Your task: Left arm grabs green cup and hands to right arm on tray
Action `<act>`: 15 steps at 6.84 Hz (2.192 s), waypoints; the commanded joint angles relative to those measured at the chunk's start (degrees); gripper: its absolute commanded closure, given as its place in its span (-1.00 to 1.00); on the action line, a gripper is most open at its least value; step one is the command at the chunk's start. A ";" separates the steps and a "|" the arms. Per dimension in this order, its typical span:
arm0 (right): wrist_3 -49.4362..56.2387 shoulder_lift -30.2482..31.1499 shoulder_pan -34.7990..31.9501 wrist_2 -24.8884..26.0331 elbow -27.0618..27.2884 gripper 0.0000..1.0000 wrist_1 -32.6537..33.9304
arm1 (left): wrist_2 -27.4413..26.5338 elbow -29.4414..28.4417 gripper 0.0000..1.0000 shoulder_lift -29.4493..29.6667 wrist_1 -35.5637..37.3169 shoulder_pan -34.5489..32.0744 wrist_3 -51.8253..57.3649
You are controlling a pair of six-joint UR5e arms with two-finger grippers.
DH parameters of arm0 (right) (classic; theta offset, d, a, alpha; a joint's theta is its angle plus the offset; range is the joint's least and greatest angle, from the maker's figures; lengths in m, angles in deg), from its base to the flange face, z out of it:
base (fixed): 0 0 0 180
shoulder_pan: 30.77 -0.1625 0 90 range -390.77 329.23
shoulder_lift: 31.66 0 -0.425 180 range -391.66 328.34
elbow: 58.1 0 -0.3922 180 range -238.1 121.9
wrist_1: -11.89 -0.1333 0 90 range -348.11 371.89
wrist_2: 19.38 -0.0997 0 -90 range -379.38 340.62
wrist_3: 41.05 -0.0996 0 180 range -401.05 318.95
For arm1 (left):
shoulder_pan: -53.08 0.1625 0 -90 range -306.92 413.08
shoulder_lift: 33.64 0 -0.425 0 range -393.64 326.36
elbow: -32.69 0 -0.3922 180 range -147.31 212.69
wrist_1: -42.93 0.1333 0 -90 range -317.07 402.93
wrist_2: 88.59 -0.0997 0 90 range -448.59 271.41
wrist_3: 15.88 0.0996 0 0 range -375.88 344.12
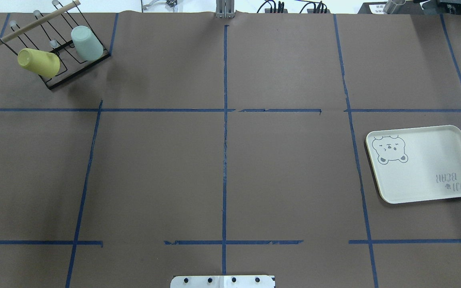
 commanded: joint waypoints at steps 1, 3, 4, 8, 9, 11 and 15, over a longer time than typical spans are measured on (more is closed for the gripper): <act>0.22 0.36 -0.09 -0.37 -0.25 -1.00 -0.04 | 0.07 1.10 -1.00 -0.35 -0.06 0.27 0.64; 0.04 0.45 0.00 -0.81 -0.25 -1.00 -0.12 | -0.19 2.61 -1.00 -0.79 -0.15 1.76 0.12; 0.04 0.45 0.00 -0.90 -0.34 -1.00 -0.30 | 0.16 2.43 -1.00 -0.88 -0.06 1.76 -0.05; -0.22 0.45 0.00 -1.51 -0.34 -1.00 -0.30 | 0.34 2.00 -1.00 -1.06 -1.12 1.85 0.56; -0.22 0.45 0.00 -1.51 -0.34 -1.00 -0.30 | 4.08 1.99 -1.00 -0.88 -1.46 2.20 0.12; -0.22 0.28 0.00 -1.60 -0.95 -1.00 -0.39 | 5.61 2.95 -1.00 3.57 -3.66 6.32 -4.93; 0.21 -0.07 0.18 -2.04 -1.04 -1.00 -0.48 | 0.90 1.74 -1.00 21.58 -6.30 15.45 -37.47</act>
